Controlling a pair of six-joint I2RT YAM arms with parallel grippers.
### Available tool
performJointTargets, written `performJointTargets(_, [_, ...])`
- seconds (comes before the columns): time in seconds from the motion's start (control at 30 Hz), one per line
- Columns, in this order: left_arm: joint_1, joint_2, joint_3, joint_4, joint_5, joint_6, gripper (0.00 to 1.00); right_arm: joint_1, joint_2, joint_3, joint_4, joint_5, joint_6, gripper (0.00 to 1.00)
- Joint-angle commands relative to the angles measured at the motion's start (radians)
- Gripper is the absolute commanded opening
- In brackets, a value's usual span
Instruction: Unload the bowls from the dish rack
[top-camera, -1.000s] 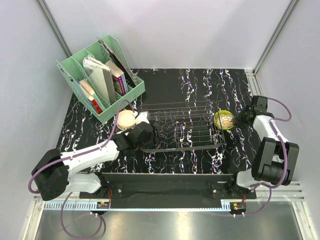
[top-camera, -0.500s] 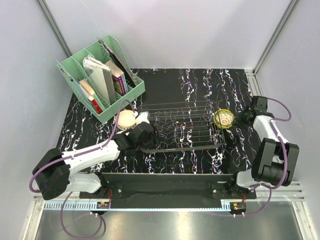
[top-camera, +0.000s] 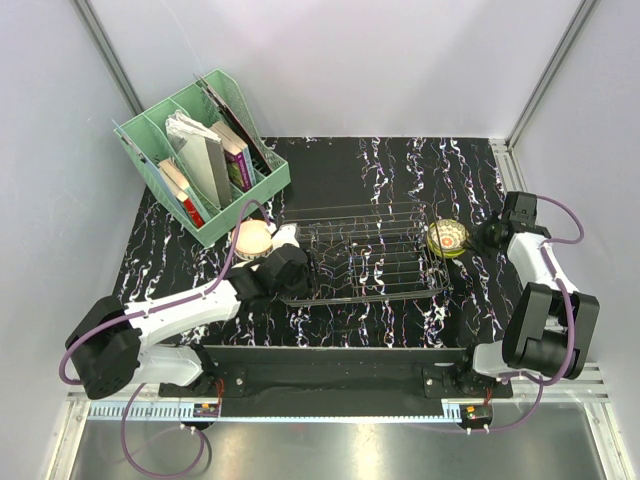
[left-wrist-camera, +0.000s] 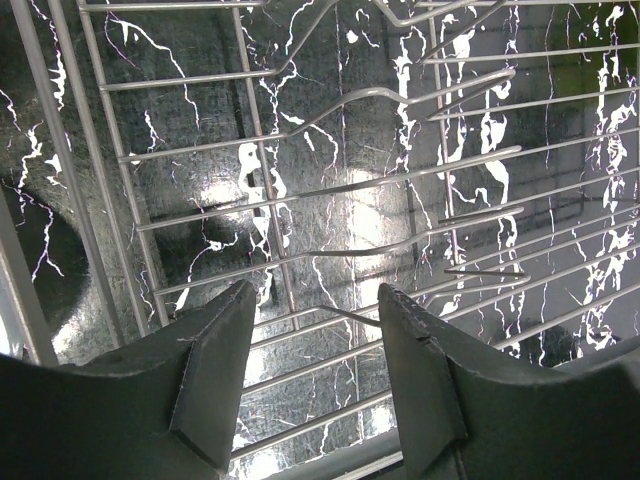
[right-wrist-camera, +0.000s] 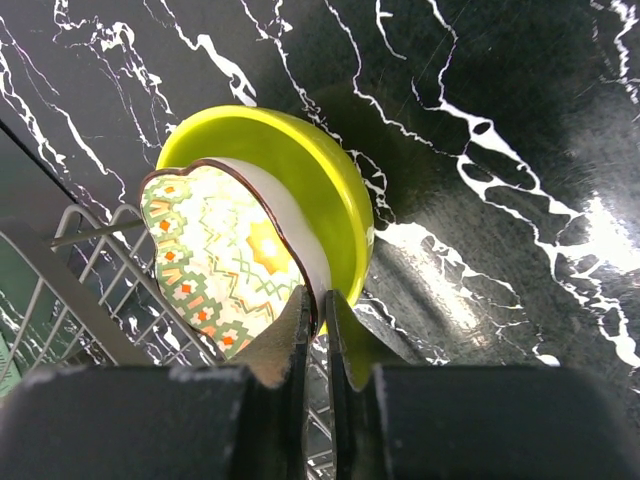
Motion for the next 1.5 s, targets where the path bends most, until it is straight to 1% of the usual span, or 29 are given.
performJointTargets(0.0, [-0.009,0.002,-0.002,-0.016,-0.002,0.017,0.57,0.001,0.012,0.013,0.039,-0.059,0.038,0.0])
performJointTargets(0.1, [-0.009,-0.001,-0.005,-0.016,-0.002,0.017,0.57,0.001,0.027,0.007,0.046,-0.054,0.041,0.04])
performJointTargets(0.13, [-0.008,-0.002,-0.007,-0.015,-0.004,0.017,0.57,0.001,0.03,0.004,0.044,-0.056,0.043,0.08])
performJointTargets(0.2, [-0.009,-0.004,-0.007,-0.016,-0.005,0.015,0.57,0.001,0.041,0.001,0.046,-0.054,0.038,0.14])
performJointTargets(0.23, [-0.009,-0.004,-0.008,-0.018,-0.005,0.015,0.57,0.001,0.041,0.0,0.046,-0.054,0.04,0.23])
performJointTargets(0.3, [-0.009,-0.002,-0.008,-0.016,-0.004,0.014,0.57,0.001,0.041,-0.005,0.046,-0.053,0.038,0.25])
performJointTargets(0.37, [-0.009,-0.002,-0.01,-0.018,-0.004,0.014,0.57,0.001,0.035,-0.008,0.046,-0.053,0.038,0.32])
performJointTargets(0.47, [-0.009,-0.002,-0.01,-0.016,-0.004,0.014,0.57,0.001,0.027,-0.004,0.046,-0.05,0.035,0.37])
performJointTargets(0.73, [-0.009,-0.004,-0.016,-0.016,-0.004,0.011,0.57,0.001,0.018,-0.011,0.046,-0.051,0.026,0.37])
performJointTargets(0.8, [-0.009,-0.004,-0.016,-0.016,-0.004,0.009,0.57,0.001,0.029,-0.011,0.044,-0.054,0.025,0.34])
performJointTargets(0.87, [-0.009,-0.004,-0.018,-0.016,-0.004,0.009,0.57,0.001,0.045,-0.008,0.046,-0.059,0.025,0.26])
performJointTargets(0.9, [-0.009,-0.002,-0.018,-0.016,-0.004,0.011,0.57,0.001,0.049,-0.007,0.046,-0.068,0.023,0.17])
performJointTargets(0.97, [-0.009,-0.004,-0.019,-0.015,-0.007,0.011,0.57,0.001,0.053,-0.004,0.047,-0.073,0.023,0.09])
performJointTargets(1.0, [-0.009,-0.004,-0.019,-0.015,-0.007,0.009,0.57,0.001,0.05,-0.002,0.044,-0.071,0.025,0.05])
performJointTargets(1.07, [-0.011,-0.002,-0.019,-0.014,-0.007,0.009,0.57,0.001,0.039,-0.002,0.046,-0.068,0.021,0.01])
performJointTargets(1.23, [-0.009,0.002,-0.018,-0.008,-0.002,0.008,0.57,0.001,0.024,0.0,0.044,-0.059,0.014,0.0])
performJointTargets(1.27, [-0.009,0.005,-0.018,-0.008,0.0,0.008,0.57,0.001,0.026,0.001,0.046,-0.059,0.017,0.01])
performJointTargets(1.3, [-0.011,0.004,-0.019,-0.008,0.0,0.008,0.57,0.001,0.03,0.001,0.046,-0.062,0.018,0.06])
performJointTargets(1.43, [-0.009,-0.002,-0.021,-0.01,-0.004,0.011,0.57,0.001,0.041,0.001,0.044,-0.079,0.021,0.14])
performJointTargets(1.47, [-0.009,-0.005,-0.021,-0.01,-0.004,0.009,0.57,0.001,0.041,0.001,0.046,-0.081,0.025,0.18])
